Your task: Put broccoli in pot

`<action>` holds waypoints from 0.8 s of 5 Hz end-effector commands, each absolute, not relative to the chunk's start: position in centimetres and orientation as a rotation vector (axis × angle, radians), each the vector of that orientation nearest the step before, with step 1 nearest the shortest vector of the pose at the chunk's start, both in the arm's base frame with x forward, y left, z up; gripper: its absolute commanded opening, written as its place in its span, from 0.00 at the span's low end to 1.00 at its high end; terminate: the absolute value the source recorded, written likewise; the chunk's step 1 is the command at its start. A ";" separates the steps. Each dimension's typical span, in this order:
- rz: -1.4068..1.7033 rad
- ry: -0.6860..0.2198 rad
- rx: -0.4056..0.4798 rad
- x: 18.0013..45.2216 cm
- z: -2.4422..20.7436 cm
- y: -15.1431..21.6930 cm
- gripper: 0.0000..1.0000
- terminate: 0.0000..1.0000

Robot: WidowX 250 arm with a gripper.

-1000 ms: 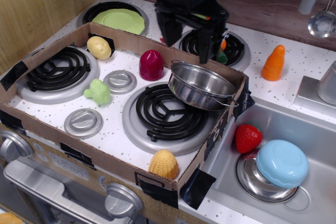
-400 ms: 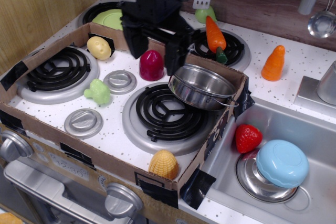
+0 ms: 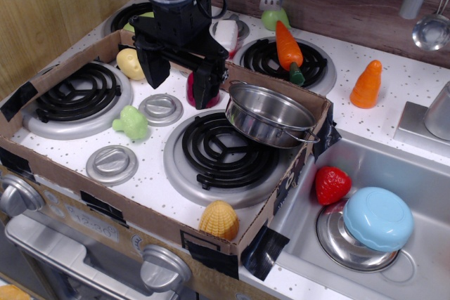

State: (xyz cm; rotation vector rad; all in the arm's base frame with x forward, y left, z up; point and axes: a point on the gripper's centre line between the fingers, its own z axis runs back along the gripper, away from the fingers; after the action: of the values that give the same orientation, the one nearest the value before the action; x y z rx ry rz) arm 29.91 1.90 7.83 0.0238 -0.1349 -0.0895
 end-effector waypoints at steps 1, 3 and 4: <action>-0.038 -0.181 0.097 29.9 7.3 3.7 1.00 0.00; -0.030 -0.180 0.142 29.8 6.3 5.5 1.00 0.00; -0.015 -0.167 0.135 29.4 6.3 7.2 1.00 0.00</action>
State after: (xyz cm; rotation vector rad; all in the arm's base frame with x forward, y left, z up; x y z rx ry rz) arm 28.98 7.11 5.36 0.1193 -0.1376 -0.0109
